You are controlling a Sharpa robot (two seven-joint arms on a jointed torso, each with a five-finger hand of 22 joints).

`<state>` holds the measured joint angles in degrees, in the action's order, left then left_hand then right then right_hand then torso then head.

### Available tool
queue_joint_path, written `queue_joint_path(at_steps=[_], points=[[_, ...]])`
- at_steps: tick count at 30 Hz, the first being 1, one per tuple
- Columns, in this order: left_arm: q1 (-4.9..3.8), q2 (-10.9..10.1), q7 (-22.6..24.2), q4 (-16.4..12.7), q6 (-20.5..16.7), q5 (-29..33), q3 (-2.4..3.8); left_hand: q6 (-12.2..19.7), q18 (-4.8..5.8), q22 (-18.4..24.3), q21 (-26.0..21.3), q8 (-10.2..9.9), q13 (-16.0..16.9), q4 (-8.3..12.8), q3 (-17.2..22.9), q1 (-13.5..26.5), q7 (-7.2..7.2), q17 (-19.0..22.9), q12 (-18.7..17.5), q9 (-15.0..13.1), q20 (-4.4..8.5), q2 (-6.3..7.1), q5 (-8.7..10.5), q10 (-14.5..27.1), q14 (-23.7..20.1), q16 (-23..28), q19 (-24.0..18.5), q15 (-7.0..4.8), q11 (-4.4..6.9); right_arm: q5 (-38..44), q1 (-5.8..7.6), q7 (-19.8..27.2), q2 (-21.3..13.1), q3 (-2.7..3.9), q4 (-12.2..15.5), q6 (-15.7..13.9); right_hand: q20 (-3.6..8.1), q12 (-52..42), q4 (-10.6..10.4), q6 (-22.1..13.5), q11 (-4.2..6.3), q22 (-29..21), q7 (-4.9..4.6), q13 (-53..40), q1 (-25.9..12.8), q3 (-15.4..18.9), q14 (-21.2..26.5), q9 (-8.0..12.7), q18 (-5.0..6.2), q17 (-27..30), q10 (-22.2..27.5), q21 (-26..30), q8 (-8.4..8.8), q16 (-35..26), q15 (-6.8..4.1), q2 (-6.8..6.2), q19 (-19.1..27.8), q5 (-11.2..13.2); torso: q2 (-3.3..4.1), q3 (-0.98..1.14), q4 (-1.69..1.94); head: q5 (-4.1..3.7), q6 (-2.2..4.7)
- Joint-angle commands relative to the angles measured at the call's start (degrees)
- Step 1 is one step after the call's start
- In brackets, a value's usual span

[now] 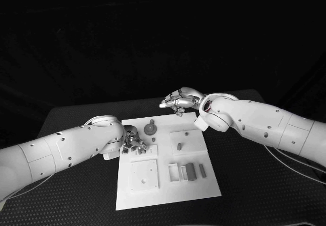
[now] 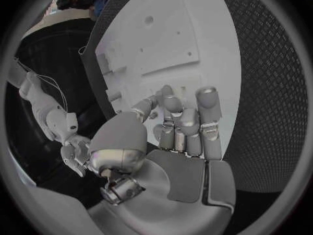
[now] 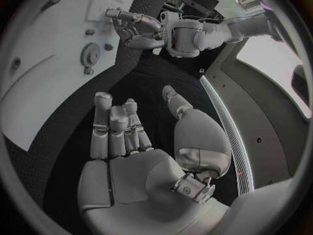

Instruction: Assemble the parts on the task board

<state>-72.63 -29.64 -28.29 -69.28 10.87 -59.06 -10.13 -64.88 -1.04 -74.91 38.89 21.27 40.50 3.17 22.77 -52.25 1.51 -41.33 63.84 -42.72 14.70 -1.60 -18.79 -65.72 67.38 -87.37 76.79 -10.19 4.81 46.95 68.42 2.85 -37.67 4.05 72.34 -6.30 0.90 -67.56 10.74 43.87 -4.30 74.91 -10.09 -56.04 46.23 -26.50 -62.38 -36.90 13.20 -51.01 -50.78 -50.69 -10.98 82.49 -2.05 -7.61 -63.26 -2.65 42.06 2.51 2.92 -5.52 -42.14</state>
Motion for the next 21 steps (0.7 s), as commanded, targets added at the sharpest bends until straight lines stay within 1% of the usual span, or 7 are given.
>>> queue_joint_path(at_steps=[1, 16, 21], points=[[0.02, 0.01, 0.42, 0.03, -0.13, -0.66, 0.02, -0.16, -0.97, -1.14, 0.19, 0.26, 0.08, 13.02, 12.99, -0.76, 0.06, -0.07, -0.36, -0.08, 0.06, -0.41, -0.31, -0.15, 0.16, -0.06, -0.11, -0.41, -0.11, 0.17, -0.04, 0.29, 0.00, 0.01, 0.03, 0.88, 0.56, -0.26, -0.21, -0.10, 0.20, 0.87, -0.47, 0.05, -0.50, 0.01, 0.45, -0.06, 1.80, 0.06, 0.31, 0.36, 0.20, 0.25, -0.10, -0.11, 0.00, -0.11, 0.00, 0.04, -0.01, 0.01, -0.05], [0.41, 0.37, 0.19, 0.09, 0.68, -0.67, 0.00, -0.15, -0.98, -1.11, 0.18, 0.22, 0.06, 12.98, 13.00, -0.77, 0.06, -0.06, -0.42, -0.11, 0.05, -0.42, -0.25, -0.18, 0.20, -0.01, -0.10, -0.42, -0.11, 0.17, -0.07, 0.28, 0.00, 0.01, 0.04, 0.90, 0.56, -0.27, -0.24, -0.10, 0.20, 0.87, -0.47, 0.08, -0.52, 0.01, 0.45, -0.07, 1.80, 0.07, 0.32, 0.36, 0.21, 0.25, -0.10, -0.12, 0.01, -0.11, 0.00, 0.04, -0.03, 0.00, -0.14], [0.64, 0.55, 0.05, -0.13, 1.06, -1.98, -0.01, -0.14, -0.98, -1.11, 0.18, 0.21, 0.06, 12.98, 13.00, -0.77, 0.06, -0.06, -0.43, -0.12, 0.05, -0.43, -0.23, -0.19, 0.21, 0.01, -0.10, -0.42, -0.11, 0.17, -0.08, 0.28, -0.01, 0.01, 0.03, 0.91, 0.56, -0.28, -0.25, -0.10, 0.20, 0.87, -0.47, 0.09, -0.52, 0.00, 0.46, -0.07, 1.80, 0.07, 0.32, 0.37, 0.21, 0.25, -0.10, -0.12, 0.01, -0.11, -0.01, 0.05, -0.05, -0.02, -0.16]])
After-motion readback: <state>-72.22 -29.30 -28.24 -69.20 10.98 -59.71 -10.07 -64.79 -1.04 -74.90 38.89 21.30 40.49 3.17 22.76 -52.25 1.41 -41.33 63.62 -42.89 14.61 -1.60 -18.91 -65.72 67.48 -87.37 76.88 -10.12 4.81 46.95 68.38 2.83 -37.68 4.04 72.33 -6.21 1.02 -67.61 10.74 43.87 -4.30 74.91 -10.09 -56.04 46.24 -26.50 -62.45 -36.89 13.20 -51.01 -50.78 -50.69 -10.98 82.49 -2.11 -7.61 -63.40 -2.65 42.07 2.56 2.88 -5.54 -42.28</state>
